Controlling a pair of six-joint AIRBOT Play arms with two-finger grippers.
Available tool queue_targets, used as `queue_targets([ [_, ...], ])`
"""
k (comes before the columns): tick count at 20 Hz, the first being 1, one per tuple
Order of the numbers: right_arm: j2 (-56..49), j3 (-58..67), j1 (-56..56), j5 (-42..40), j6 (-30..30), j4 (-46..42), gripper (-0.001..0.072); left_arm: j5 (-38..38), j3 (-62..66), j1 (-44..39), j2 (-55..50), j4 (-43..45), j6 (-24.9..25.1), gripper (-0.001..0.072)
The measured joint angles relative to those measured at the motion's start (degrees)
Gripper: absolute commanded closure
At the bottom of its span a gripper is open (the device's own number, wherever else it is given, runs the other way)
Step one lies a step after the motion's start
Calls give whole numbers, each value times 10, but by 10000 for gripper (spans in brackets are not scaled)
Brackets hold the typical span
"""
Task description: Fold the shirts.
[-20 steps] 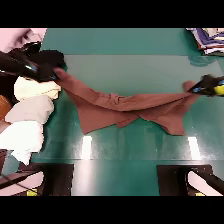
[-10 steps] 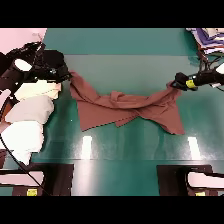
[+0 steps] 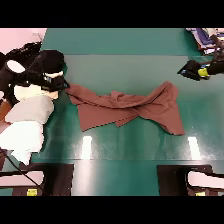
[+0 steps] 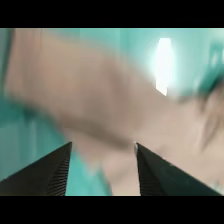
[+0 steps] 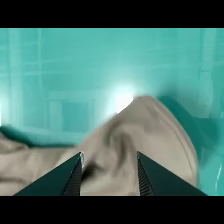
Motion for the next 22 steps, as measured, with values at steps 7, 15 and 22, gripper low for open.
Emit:
queue_targets([
  [7,123,-109,-57,23,-11,1,319,-4,-212,-56,82,-7,2,229],
  [15,167,-153,-74,49,-13,2,319,34,-306,-135,105,-72,1,232],
  [22,148,-157,-102,63,-22,0,319,75,-295,-149,103,-84,2,680],
])
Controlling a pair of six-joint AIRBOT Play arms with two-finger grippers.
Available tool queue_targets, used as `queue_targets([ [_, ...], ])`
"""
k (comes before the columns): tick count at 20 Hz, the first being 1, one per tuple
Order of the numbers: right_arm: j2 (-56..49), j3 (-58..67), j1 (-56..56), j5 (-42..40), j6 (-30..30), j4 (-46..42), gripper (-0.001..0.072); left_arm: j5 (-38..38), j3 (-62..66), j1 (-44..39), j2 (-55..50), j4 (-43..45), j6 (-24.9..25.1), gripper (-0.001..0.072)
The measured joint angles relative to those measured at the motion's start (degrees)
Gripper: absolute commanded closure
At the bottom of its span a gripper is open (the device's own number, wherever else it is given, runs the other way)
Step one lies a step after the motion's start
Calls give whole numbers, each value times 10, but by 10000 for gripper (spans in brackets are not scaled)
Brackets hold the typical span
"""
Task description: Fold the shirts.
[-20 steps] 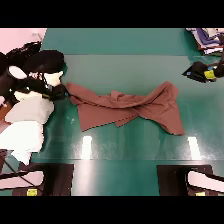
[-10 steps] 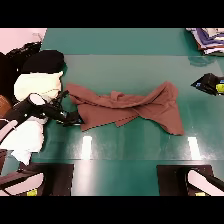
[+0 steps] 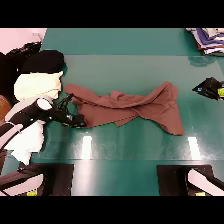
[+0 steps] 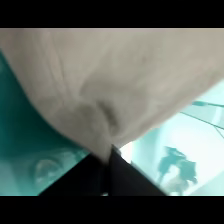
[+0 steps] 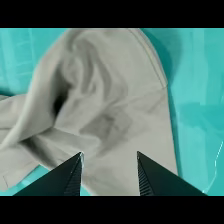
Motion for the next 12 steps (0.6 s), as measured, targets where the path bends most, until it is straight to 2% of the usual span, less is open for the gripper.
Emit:
queue_targets([
  [1,-12,0,-7,5,-5,-2,297,0,15,2,1,-5,0,679],
  [2,-26,0,-12,10,-12,-2,222,-4,31,3,2,-10,0,679],
  [3,-45,0,-16,16,-21,-1,214,-9,50,8,2,-10,0,679],
  [8,-152,0,-25,12,-71,9,215,-23,124,42,3,1,-3,679],
  [12,-240,21,-24,0,-108,33,247,-30,143,64,3,7,-13,679],
])
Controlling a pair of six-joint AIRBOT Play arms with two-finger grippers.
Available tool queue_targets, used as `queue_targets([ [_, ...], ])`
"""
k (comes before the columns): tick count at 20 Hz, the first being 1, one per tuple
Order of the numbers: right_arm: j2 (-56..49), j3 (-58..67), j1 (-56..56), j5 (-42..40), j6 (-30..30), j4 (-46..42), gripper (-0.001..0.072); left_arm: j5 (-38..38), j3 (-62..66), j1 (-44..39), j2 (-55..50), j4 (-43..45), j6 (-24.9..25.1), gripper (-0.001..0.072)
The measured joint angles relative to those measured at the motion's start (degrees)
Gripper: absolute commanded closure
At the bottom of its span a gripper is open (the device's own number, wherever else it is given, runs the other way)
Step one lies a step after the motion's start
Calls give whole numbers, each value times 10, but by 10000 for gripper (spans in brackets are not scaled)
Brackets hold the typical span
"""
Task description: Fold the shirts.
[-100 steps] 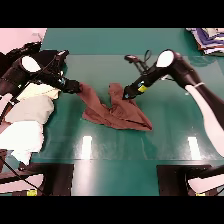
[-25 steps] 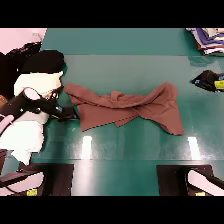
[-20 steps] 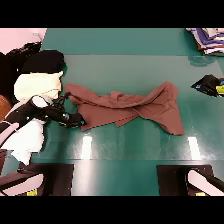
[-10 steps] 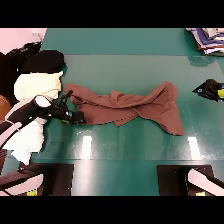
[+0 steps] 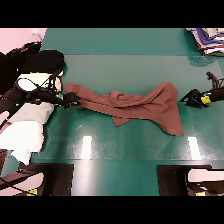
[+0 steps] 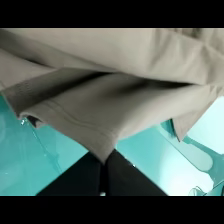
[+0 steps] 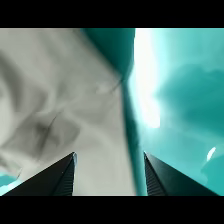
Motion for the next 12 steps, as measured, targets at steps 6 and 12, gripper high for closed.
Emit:
queue_targets([
  [6,-94,74,30,28,-17,19,302,0,6,7,0,1,-4,679],
  [12,-121,96,50,40,-24,8,699,1,7,9,0,1,-5,679],
])
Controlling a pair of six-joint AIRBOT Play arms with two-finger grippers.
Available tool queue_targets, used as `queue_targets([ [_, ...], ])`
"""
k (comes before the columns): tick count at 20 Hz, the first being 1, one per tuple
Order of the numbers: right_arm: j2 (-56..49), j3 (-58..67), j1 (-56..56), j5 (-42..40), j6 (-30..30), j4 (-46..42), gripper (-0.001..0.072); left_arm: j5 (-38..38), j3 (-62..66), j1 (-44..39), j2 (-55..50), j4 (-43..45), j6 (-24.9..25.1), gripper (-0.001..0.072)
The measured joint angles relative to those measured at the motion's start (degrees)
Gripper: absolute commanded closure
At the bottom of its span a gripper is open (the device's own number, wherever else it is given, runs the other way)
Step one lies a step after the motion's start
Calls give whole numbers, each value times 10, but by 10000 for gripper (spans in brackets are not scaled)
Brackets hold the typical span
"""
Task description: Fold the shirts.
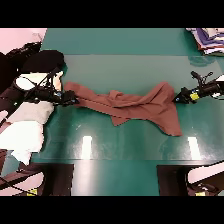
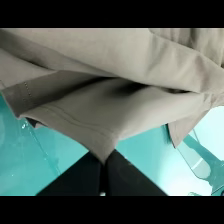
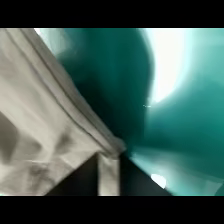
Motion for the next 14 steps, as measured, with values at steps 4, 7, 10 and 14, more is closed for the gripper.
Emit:
queue_targets([
  [4,-1,3,3,14,-12,-1,701,-11,1,0,0,0,-5,680],
  [7,27,4,3,19,-17,-1,701,-17,15,0,11,0,-11,680],
  [10,88,16,-6,19,-18,1,701,-25,71,0,38,4,-17,680],
  [14,202,85,-11,16,-17,5,701,-48,213,0,93,10,-23,680],
])
